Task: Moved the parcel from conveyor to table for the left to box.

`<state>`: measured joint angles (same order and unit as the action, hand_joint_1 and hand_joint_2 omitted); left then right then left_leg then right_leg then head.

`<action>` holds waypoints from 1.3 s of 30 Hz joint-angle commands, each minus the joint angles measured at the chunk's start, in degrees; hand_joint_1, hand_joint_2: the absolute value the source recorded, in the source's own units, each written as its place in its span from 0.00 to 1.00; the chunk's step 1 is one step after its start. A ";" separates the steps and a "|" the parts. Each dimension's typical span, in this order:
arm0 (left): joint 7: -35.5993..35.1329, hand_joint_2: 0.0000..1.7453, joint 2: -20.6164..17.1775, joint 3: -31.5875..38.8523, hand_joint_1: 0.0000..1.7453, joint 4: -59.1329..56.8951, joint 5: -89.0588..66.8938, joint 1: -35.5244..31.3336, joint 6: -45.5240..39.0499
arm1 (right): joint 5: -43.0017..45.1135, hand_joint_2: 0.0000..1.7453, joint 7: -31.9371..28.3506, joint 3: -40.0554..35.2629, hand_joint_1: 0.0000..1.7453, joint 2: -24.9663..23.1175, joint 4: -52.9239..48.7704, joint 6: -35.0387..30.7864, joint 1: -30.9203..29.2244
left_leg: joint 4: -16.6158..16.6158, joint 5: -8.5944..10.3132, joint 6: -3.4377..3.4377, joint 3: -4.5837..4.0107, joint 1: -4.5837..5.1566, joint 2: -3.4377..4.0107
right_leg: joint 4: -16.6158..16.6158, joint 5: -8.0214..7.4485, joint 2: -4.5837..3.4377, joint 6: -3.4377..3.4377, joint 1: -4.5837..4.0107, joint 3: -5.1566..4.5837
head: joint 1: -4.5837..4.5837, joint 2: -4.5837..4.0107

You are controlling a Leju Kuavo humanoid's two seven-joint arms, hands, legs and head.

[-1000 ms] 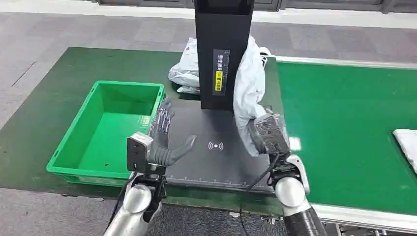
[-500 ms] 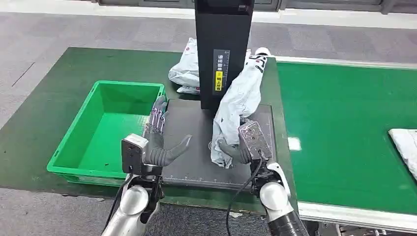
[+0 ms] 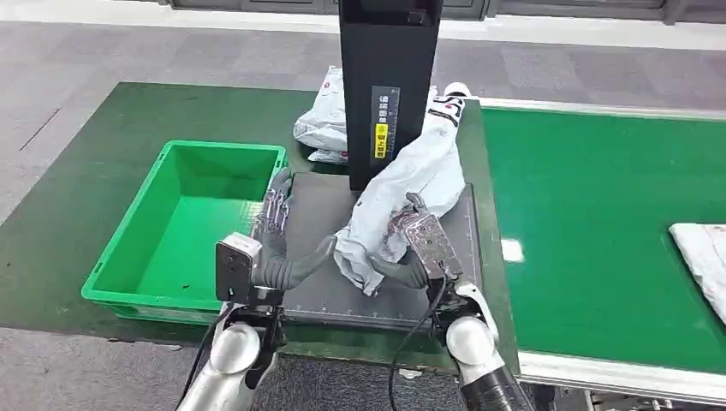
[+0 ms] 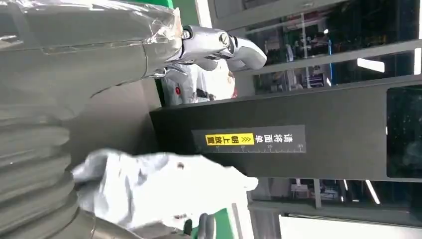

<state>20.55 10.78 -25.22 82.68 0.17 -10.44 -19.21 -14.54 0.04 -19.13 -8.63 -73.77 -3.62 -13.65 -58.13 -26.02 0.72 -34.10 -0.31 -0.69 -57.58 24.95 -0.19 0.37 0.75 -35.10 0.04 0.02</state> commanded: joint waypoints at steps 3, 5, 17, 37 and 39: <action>-0.36 1.00 -1.09 1.09 0.00 -5.72 -0.40 -3.58 1.53 | 4.77 1.00 -6.56 -5.01 0.00 2.88 -0.50 12.28 -1.93 | 0.06 -0.01 0.00 0.11 -0.01 0.07 | 0.06 -0.01 -0.02 -0.03 -0.03 0.09 | 0.00 0.00; -0.35 1.00 -1.09 1.08 0.00 -5.92 -0.40 -3.67 1.58 | 4.94 1.00 -6.55 -5.00 0.00 3.14 -1.30 12.42 -1.62 | 0.07 -0.01 0.00 0.14 -0.01 0.03 | 0.07 0.01 0.03 -0.03 -0.03 0.13 | 0.00 -0.02; 0.63 1.00 -1.26 1.58 0.00 -7.09 0.20 -4.03 1.97 | 6.01 1.00 -8.93 -6.64 0.00 5.78 -7.44 15.53 -0.17 | 0.07 0.01 0.00 0.15 0.00 0.00 | 0.10 0.00 0.04 -0.03 -0.01 0.14 | 0.00 -0.02; -2.69 1.00 -0.72 0.93 0.00 -9.55 -5.18 -3.39 -0.11 | -1.71 1.00 -11.10 0.44 0.00 2.66 -18.28 -11.55 5.15 | 0.19 0.00 -0.01 0.31 0.01 -0.05 | 0.21 0.03 0.13 -0.04 -0.01 0.31 | 0.02 -0.02; -3.31 1.00 -0.84 0.57 0.00 -9.77 -6.29 -3.46 -0.17 | -0.61 1.00 -13.05 2.15 0.00 1.09 -18.78 -16.26 5.85 | 0.09 -0.02 -0.01 0.19 0.00 0.01 | 0.12 0.02 0.05 -0.03 -0.02 0.17 | 0.00 -0.02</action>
<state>18.27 10.82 -24.94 77.00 -4.76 -12.06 -19.21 -16.57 -11.08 -21.38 -5.99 -90.42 -14.64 -9.42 -58.14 -26.04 0.72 -34.09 -0.31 -0.68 -57.56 24.96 -0.22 0.37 0.75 -35.12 0.04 0.00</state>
